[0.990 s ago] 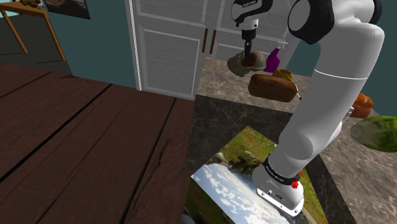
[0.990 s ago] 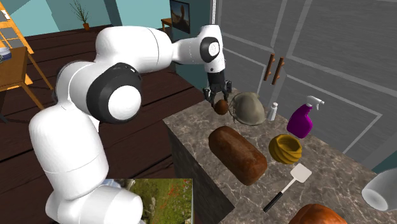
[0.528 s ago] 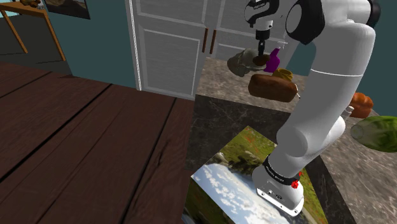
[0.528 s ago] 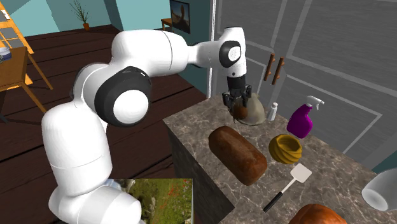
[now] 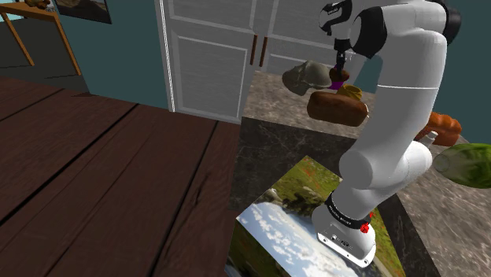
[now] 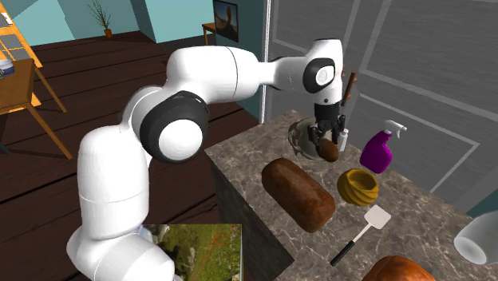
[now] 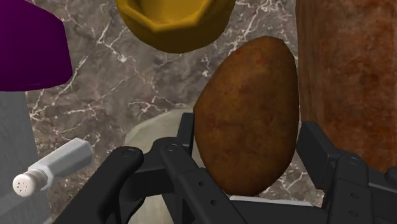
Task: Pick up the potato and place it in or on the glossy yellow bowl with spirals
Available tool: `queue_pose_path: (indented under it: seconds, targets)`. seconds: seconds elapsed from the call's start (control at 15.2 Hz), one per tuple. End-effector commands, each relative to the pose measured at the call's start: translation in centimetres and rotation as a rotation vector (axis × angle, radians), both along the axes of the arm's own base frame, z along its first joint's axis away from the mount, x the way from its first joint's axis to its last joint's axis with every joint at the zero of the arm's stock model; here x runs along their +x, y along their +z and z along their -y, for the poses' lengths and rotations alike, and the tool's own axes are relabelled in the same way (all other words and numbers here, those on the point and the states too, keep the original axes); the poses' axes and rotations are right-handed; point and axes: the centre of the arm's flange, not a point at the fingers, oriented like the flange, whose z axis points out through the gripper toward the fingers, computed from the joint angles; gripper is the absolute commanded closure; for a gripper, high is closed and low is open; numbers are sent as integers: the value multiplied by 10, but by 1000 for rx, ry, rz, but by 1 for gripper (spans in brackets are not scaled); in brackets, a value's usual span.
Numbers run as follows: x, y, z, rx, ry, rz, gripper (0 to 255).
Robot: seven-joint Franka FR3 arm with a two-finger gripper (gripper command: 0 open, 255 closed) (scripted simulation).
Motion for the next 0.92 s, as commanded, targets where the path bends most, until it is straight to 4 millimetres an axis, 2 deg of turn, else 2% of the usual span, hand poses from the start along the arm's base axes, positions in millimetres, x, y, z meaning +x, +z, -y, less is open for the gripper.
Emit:
queue_pose_path:
  seconds: [0.0,0.53,0.86]
  targets:
    - [-11,-2,25,0,2,0,255]
    - [-62,-3,119,0,2,0,255]
    - [-62,-29,119,0,2,0,255]
